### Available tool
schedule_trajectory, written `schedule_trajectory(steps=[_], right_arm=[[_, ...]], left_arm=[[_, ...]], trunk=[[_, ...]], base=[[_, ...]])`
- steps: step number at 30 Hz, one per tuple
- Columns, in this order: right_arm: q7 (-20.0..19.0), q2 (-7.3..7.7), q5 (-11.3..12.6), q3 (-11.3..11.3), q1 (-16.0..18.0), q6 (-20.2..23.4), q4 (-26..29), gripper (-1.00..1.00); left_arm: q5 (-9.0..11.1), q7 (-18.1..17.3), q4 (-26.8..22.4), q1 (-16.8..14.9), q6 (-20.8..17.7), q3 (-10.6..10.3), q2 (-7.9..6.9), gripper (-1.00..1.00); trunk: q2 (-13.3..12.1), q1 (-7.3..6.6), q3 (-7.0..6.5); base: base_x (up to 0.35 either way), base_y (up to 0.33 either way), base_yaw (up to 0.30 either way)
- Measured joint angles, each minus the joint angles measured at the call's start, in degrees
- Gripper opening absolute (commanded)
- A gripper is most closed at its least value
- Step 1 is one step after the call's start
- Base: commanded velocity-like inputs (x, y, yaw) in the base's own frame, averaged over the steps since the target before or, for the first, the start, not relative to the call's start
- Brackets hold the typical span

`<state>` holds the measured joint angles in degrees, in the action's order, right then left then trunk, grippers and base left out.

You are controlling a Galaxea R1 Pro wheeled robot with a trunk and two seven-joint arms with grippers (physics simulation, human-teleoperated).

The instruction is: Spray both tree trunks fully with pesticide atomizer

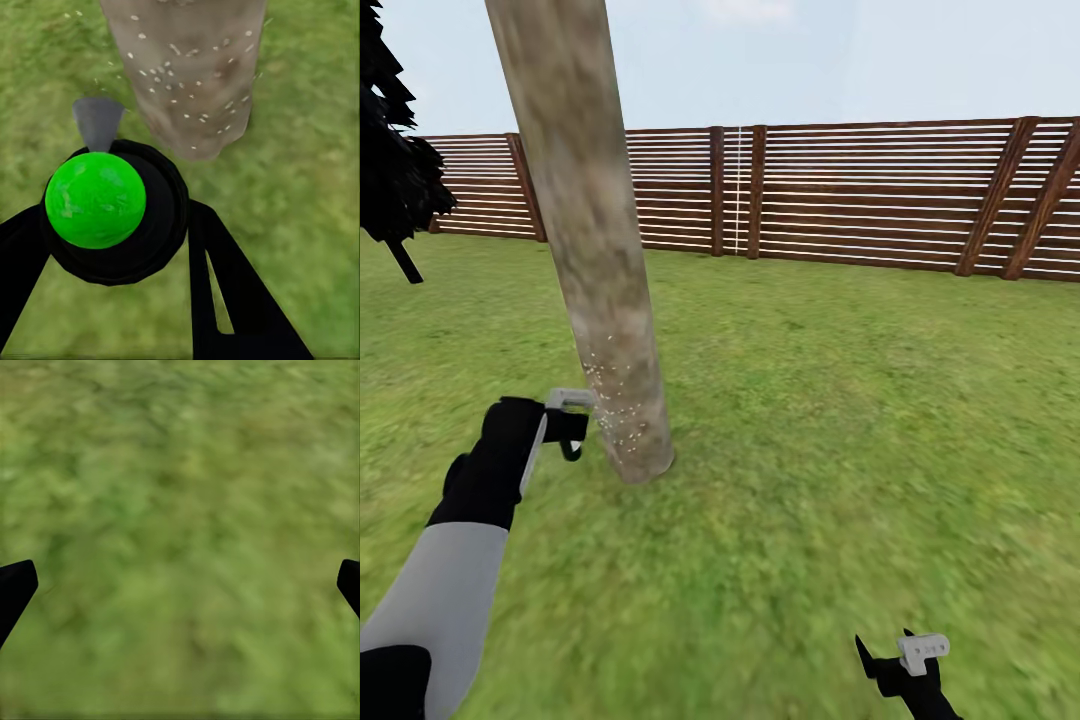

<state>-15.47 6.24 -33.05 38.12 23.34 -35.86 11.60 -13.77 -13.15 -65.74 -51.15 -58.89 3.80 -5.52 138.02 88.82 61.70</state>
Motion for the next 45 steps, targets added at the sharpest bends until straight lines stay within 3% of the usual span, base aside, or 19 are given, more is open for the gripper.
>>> schedule_trajectory(steps=[3, 5, 8, 14, 16, 25, 26, 29, 31, 32, 34, 37, 40, 45], right_arm=[[0.0, 0.0, 0.0, 0.0, 0.0, 0.0, -0.1, 1.0], [0.0, 0.0, 0.0, 0.0, 0.0, 0.0, -0.1, 1.0], [0.0, 0.01, 0.0, 0.0, 0.0, 0.0, -0.1, 1.0], [0.0, 0.0, 0.0, -0.1, 0.0, 0.0, -0.1, 1.0], [0.0, 0.0, -0.1, -0.1, 0.0, 0.0, -0.1, 1.0], [0.0, 0.0, -0.1, -0.1, 0.0, 0.0, -0.1, 1.0], [0.0, 0.0, -0.1, -0.1, 0.0, 0.0, -0.1, 1.0], [0.0, -0.02, -0.1, -0.1, 0.0, 0.0, -0.1, 1.0], [0.0, -0.07, -0.1, -0.1, 0.0, 0.0, -0.1, 1.0], [-0.1, -0.12, -0.1, -0.1, 0.0, 0.0, -0.1, 1.0], [-0.1, -0.23, -0.1, -0.1, 0.0, 0.0, -0.1, 1.0], [-0.1, -0.33, -0.1, -0.1, 0.0, 0.0, -0.1, 1.0], [-0.1, -0.35, 0.0, -0.1, 0.0, 0.0, -0.1, 1.0], [0.0, -0.35, 0.0, -0.1, 0.0, 0.0, -0.1, 1.0]], left_arm=[[-0.6, 0.0, 1.5, 0.4, 0.1, 0.5, -3.18, -1.0], [0.0, 0.0, 1.9, 0.6, 0.1, 0.3, -4.29, -1.0], [0.3, 0.0, 2.2, 1.2, 0.2, 0.0, -3.73, -1.0], [0.1, 0.5, 2.1, 7.3, 1.2, 0.0, -2.29, -1.0], [0.4, 0.8, 2.1, 9.1, 1.3, 0.1, -0.91, -1.0], [-0.4, 1.7, 2.2, 9.9, 1.4, 0.8, 0.1, -1.0], [-0.5, 3.0, 2.5, 10.5, 1.8, 0.8, 0.07, -1.0], [0.0, 5.7, 8.5, 11.2, 9.0, 2.0, 0.31, -1.0], [3.2, 6.3, 18.4, 11.2, 18.5, 7.0, 0.75, -1.0], [3.9, 6.4, 21.0, 11.2, 21.2, 8.7, 0.79, -1.0], [4.3, 7.5, 26.1, 11.2, 24.2, 9.7, 0.94, -1.0], [4.7, 13.6, 33.4, 11.2, 32.2, 10.1, 1.14, -1.0], [5.0, 15.7, 35.3, 11.2, 34.3, 10.3, 1.94, -1.0], [4.9, 16.0, 35.2, 11.2, 34.7, 10.4, 2.69, -1.0]], trunk=[[0.0, 0.0, 0.0], [0.0, 0.0, 0.0], [0.0, 0.0, 0.0], [0.0, 0.0, 0.0], [0.0, 0.0, 0.01], [0.0, 0.0, 0.0], [0.0, 0.0, 0.0], [0.0, 0.01, 0.01], [0.0, 0.01, 0.01], [0.0, 0.0, 0.01], [0.0, 0.0, 0.01], [0.0, 0.0, 0.0], [0.0, 0.0, 0.0], [0.0, 0.0, 0.0]], base=[[0.0, 0.0, 0.0], [0.0, 0.0, 0.0], [0.0, 0.0, 0.0], [0.0, 0.0, 0.0], [0.0, 0.0, 0.0], [0.0, -0.187, 0.0], [0.0, -0.271, 0.0], [0.0, -0.271, 0.0], [0.026, -0.272, 0.0], [0.065, -0.272, 0.0], [0.079, -0.272, 0.0], [0.126, -0.269, 0.0], [0.14, -0.269, 0.0], [0.089, -0.268, 0.07]])
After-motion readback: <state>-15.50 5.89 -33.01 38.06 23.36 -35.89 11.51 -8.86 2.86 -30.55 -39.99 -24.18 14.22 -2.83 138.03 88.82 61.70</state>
